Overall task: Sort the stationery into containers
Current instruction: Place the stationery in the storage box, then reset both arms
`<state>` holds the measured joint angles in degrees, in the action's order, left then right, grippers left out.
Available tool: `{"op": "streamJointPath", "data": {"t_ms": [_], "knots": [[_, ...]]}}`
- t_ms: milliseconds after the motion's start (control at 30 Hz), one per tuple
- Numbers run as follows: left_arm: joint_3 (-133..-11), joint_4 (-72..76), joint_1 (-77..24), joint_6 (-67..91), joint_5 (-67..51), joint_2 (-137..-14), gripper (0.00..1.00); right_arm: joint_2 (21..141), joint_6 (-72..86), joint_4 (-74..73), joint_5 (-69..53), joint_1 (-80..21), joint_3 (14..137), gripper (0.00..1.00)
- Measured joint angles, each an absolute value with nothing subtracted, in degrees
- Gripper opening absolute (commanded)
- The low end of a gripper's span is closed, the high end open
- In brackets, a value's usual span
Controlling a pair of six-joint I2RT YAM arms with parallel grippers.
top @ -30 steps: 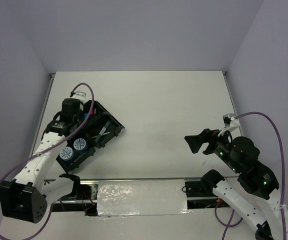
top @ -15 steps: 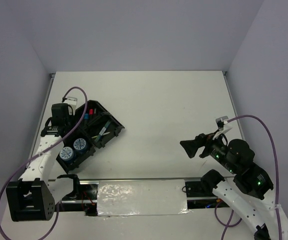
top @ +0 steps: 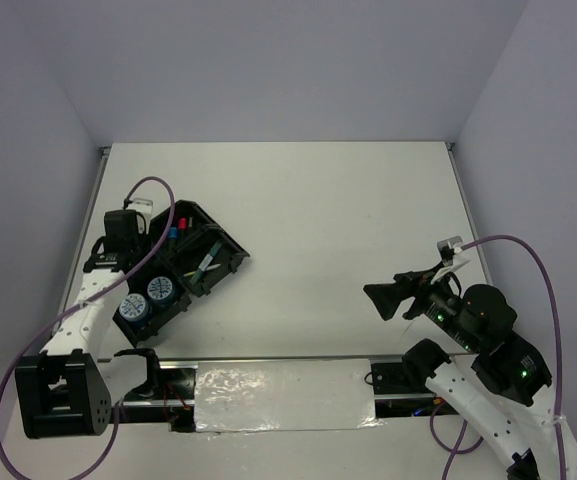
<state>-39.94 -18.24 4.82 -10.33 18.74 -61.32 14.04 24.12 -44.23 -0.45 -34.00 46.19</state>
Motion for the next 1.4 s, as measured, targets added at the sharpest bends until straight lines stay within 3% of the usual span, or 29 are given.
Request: {"op": "streamJointPath", "data": {"t_ms": [67, 100, 133, 167, 733, 1000, 1200, 1400], "knots": [[-39.94, -18.02, 4.82, -10.24, 19.31, -61.73, 0.40, 14.04, 24.14, -44.23, -0.45, -34.00, 46.19, 1.00], [-39.94, -17.89, 4.82, -10.15, 19.70, -61.93, 0.47, 14.04, 24.12, -44.23, -0.45, -34.00, 46.19, 1.00], [-39.94, -17.76, 4.82, -10.11, 20.21, -62.11, 0.78, 14.04, 24.14, -44.21, -0.47, -34.00, 46.19, 1.00], [-39.94, -17.65, 4.82, -10.13, 20.91, -62.24, 0.99, 14.04, 24.14, -44.21, -0.45, -34.00, 46.19, 1.00], [-43.48, -17.54, 4.86, -8.54, 22.70, -61.34, 0.99, 15.29, 24.10, -44.14, -0.49, -34.00, 46.19, 1.00], [-51.18, -21.71, 4.27, 3.77, 16.49, -48.18, 0.99, 17.89, 23.59, -44.53, 0.19, -34.00, 47.03, 1.00], [-64.90, -36.67, 4.08, 12.34, 8.25, -44.93, 0.99, 24.27, 20.78, -50.89, 5.76, -34.00, 58.57, 1.00], [-67.18, -48.75, 3.01, 15.16, -0.25, -34.11, 0.99, 29.54, 16.97, -58.17, 13.76, -34.00, 77.41, 1.00]]}}
